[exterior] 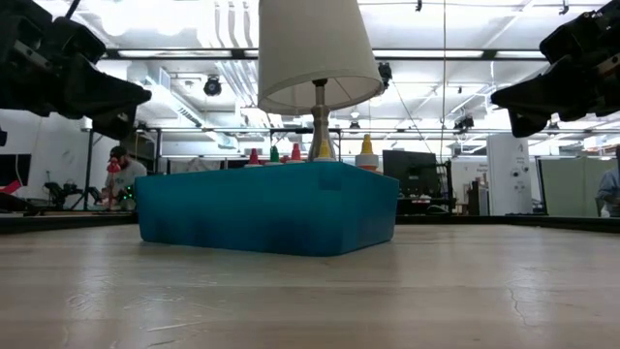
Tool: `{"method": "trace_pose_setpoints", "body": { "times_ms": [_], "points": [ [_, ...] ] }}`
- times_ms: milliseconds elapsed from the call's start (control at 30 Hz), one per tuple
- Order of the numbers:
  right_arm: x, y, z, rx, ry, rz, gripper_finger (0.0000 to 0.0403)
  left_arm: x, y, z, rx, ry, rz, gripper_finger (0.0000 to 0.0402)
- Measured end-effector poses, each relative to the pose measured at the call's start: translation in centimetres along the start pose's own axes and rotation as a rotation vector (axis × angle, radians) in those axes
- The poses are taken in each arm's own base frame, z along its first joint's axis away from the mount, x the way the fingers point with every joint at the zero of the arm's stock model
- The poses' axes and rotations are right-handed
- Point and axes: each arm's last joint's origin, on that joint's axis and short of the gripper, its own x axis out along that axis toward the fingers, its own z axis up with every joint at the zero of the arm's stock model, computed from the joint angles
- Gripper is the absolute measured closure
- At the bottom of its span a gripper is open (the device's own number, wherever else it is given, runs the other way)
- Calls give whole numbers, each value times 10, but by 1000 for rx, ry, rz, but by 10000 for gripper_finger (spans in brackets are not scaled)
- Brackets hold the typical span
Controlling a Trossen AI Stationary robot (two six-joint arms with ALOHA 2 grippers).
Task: Pick & Place food coloring
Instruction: Return to Home Position
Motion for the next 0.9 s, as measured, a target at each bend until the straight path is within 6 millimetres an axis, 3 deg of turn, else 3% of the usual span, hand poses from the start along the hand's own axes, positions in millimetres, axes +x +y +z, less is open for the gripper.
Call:
{"method": "trace_pose_setpoints", "body": {
  "times_ms": [900],
  "points": [
    [0,0,0,0,0,0,394,-6,-1,6,2,-85,-12,401]
  ]
}}
